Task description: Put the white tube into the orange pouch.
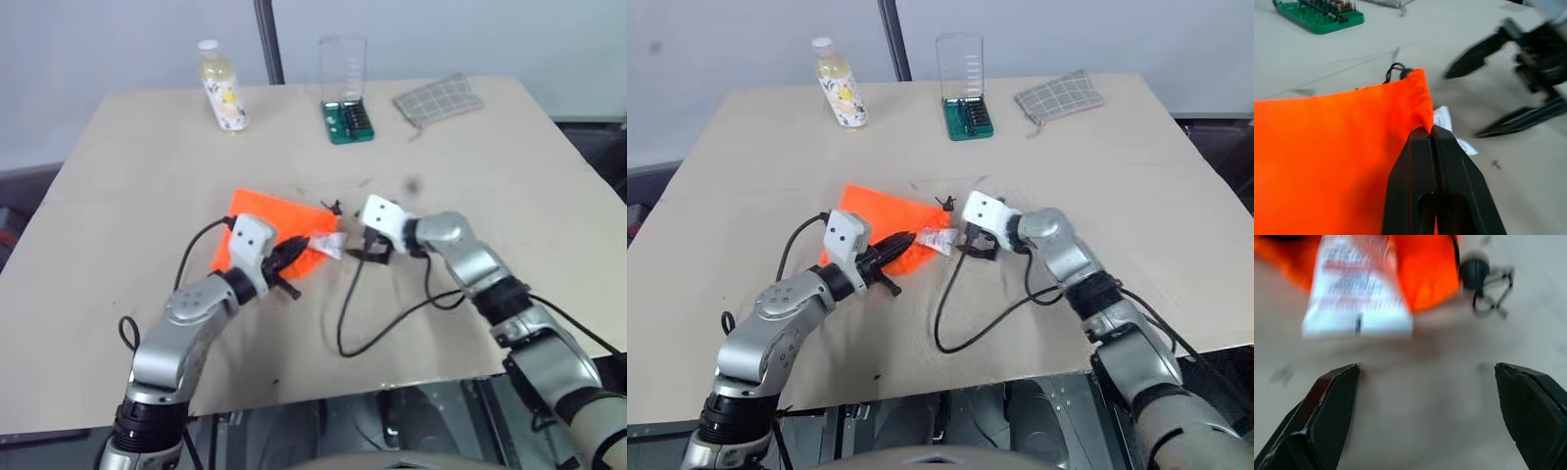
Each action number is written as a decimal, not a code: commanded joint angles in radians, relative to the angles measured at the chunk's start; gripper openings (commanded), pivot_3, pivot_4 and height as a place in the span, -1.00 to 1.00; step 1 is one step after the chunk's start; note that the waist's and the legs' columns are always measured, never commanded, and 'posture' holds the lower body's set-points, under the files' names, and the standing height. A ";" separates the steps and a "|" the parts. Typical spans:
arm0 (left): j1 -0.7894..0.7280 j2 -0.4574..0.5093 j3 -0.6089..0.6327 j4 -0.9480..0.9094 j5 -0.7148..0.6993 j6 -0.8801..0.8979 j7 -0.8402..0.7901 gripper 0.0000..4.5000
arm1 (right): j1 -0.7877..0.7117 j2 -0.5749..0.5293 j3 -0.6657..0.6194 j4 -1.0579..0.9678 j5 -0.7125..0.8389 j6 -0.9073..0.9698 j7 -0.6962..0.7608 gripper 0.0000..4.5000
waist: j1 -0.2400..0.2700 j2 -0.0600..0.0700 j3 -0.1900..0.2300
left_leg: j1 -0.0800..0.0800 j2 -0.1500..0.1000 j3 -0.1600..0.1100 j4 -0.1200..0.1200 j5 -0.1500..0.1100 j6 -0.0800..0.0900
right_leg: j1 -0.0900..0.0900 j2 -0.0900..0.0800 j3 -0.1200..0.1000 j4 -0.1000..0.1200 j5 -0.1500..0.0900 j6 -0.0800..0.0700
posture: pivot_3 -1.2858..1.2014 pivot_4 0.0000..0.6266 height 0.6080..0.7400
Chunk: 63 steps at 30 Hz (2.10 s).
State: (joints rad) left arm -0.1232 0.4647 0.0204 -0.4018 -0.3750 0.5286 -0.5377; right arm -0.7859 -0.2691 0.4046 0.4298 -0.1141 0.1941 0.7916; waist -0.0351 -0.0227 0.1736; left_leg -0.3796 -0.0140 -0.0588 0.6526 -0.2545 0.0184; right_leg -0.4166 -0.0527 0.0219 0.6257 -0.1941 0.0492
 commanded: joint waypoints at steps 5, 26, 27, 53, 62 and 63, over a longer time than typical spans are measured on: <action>-0.001 0.008 -0.029 -0.023 0.021 -0.043 -0.021 -1.00 | -0.047 0.109 -0.123 0.035 0.070 -0.035 -0.093 1.00 | 0.002 0.001 0.000 | -0.002 0.000 -0.001 -0.001 0.000 0.000 | -0.001 -0.001 0.000 0.000 0.000 0.000 | 0.03 -0.52 1.00; 0.081 0.048 -0.208 0.028 0.251 -0.193 -0.056 -1.00 | -0.222 0.123 -0.368 0.339 0.251 0.001 -0.102 1.00 | 0.000 0.001 0.001 | -0.001 0.000 0.000 -0.003 0.000 0.000 | -0.001 0.000 0.001 0.000 0.000 0.000 | 0.03 -0.52 1.00; 0.084 0.051 -0.212 0.031 0.260 -0.201 -0.058 -1.00 | -0.233 0.144 -0.377 0.372 0.256 -0.010 -0.112 1.00 | 0.000 0.001 0.001 | -0.001 -0.001 0.000 -0.003 0.000 0.000 | -0.001 -0.001 0.000 -0.001 0.000 0.000 | 0.03 -0.52 1.00; 0.091 0.053 -0.201 0.056 0.296 -0.244 -0.079 -1.00 | -0.258 0.304 -0.219 0.736 0.018 -0.306 -0.040 1.00 | -0.007 0.004 0.001 | -0.001 -0.001 -0.001 -0.004 0.000 0.000 | -0.003 -0.001 0.001 0.001 0.000 0.000 | 0.03 -0.52 1.00; 0.093 0.049 -0.198 0.054 0.294 -0.238 -0.077 -1.00 | -0.258 0.314 -0.195 0.763 -0.012 -0.361 0.037 1.00 | -0.008 0.004 0.001 | 0.000 -0.001 0.000 -0.005 0.000 0.000 | -0.003 -0.001 0.001 0.001 0.000 0.000 | 0.03 -0.52 1.00; 0.093 0.049 -0.197 0.054 0.294 -0.238 -0.077 -1.00 | -0.259 0.318 -0.195 0.766 -0.010 -0.365 0.054 1.00 | -0.008 0.004 0.001 | 0.000 -0.001 0.000 -0.005 0.000 0.000 | -0.003 -0.001 0.001 0.001 0.000 0.000 | 0.03 -0.52 1.00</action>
State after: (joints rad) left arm -0.0320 0.5149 -0.1837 -0.3296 -0.0791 0.2988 -0.6108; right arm -1.0494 0.0164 0.1622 1.1758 -0.0871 -0.1624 0.7992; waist -0.0427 -0.0186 0.1745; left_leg -0.3798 -0.0149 -0.0593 0.6480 -0.2546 0.0184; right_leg -0.4198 -0.0536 0.0230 0.6266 -0.1940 0.0488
